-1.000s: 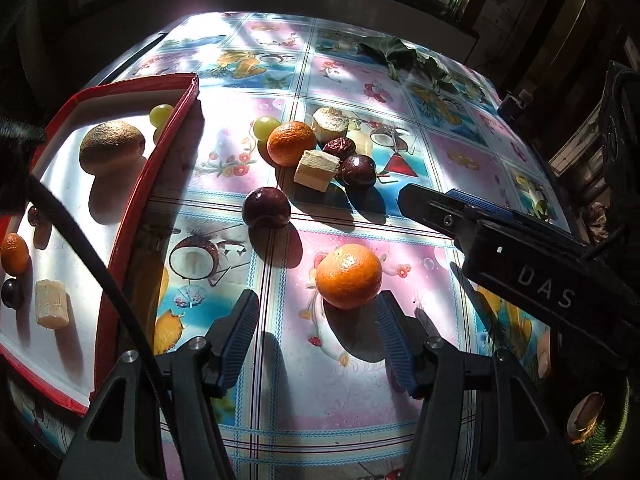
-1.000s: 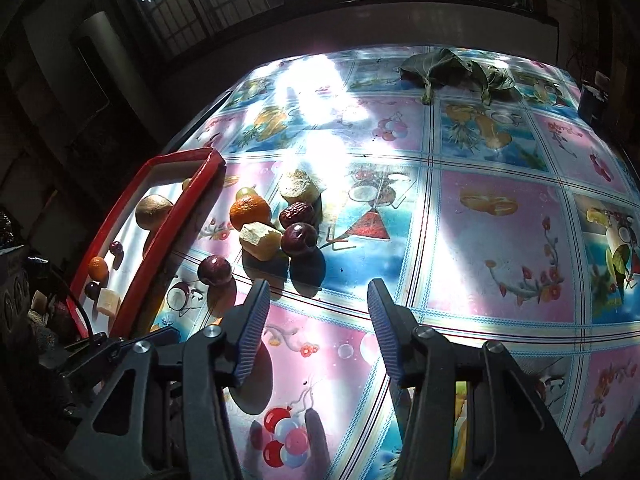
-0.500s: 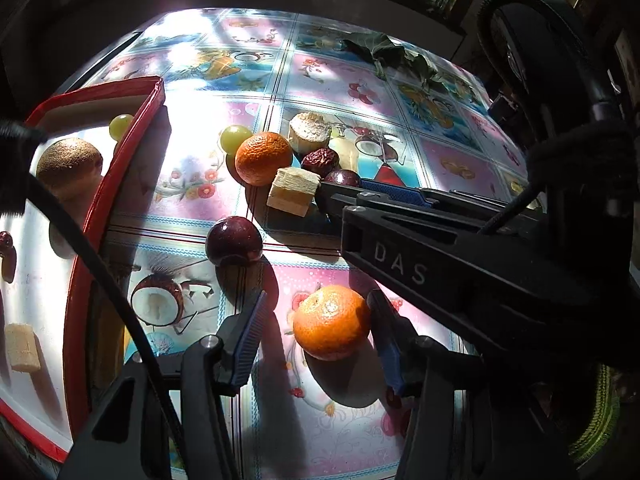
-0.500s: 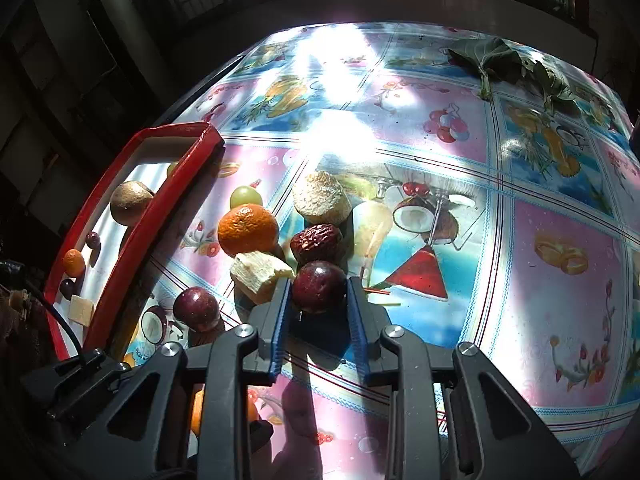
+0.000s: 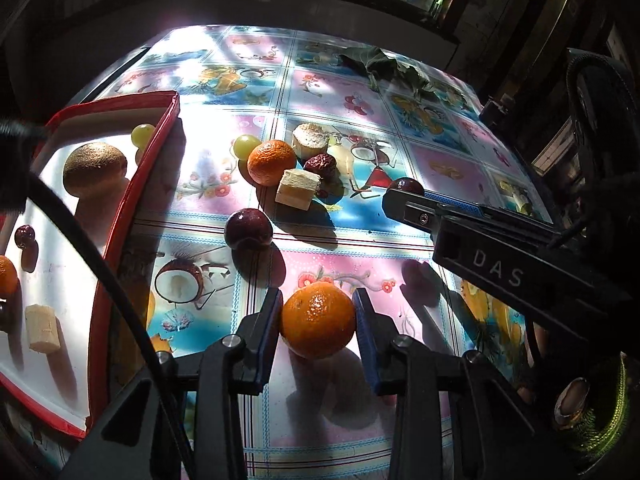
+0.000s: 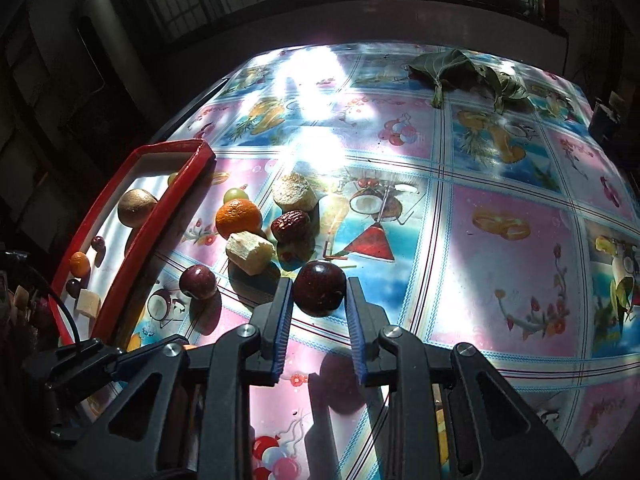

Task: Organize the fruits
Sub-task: 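Close the left tool on a mandarin orange while the right tool closes on a dark plum, then carry the mandarin orange over the tray with the left tool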

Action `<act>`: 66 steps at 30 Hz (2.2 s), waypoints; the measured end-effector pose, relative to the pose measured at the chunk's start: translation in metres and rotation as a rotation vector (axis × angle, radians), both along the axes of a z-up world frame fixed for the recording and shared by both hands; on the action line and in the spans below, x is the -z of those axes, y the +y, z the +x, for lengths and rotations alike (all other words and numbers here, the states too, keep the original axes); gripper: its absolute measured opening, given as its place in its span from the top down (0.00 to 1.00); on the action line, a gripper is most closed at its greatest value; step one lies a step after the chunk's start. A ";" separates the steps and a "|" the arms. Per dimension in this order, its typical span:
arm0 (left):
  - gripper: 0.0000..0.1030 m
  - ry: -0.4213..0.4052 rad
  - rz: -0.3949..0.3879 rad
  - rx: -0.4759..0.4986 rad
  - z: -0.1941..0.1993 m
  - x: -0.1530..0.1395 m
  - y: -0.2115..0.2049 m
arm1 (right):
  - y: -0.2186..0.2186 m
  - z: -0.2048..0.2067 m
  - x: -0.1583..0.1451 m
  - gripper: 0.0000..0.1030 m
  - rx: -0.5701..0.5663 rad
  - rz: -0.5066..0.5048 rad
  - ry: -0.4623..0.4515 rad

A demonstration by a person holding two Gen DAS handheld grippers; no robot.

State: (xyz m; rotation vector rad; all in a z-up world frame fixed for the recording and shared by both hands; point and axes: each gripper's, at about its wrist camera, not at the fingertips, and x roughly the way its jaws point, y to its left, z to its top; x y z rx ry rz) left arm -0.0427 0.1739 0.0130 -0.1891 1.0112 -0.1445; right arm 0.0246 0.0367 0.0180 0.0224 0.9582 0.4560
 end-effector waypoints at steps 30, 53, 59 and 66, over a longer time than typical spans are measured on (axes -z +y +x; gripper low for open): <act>0.66 -0.078 0.022 -0.118 -0.043 -0.032 0.037 | 0.000 -0.060 -0.033 0.73 0.024 -0.002 -0.082; 0.66 -0.098 0.119 -0.262 -0.049 -0.040 0.074 | 0.022 -0.071 -0.031 0.73 -0.024 0.119 -0.022; 0.66 -0.095 0.111 -0.275 -0.049 -0.039 0.082 | 0.029 -0.071 -0.028 0.73 -0.035 0.114 -0.016; 0.66 -0.095 0.100 -0.291 -0.048 -0.039 0.093 | 0.037 -0.069 -0.027 0.73 -0.045 0.110 -0.012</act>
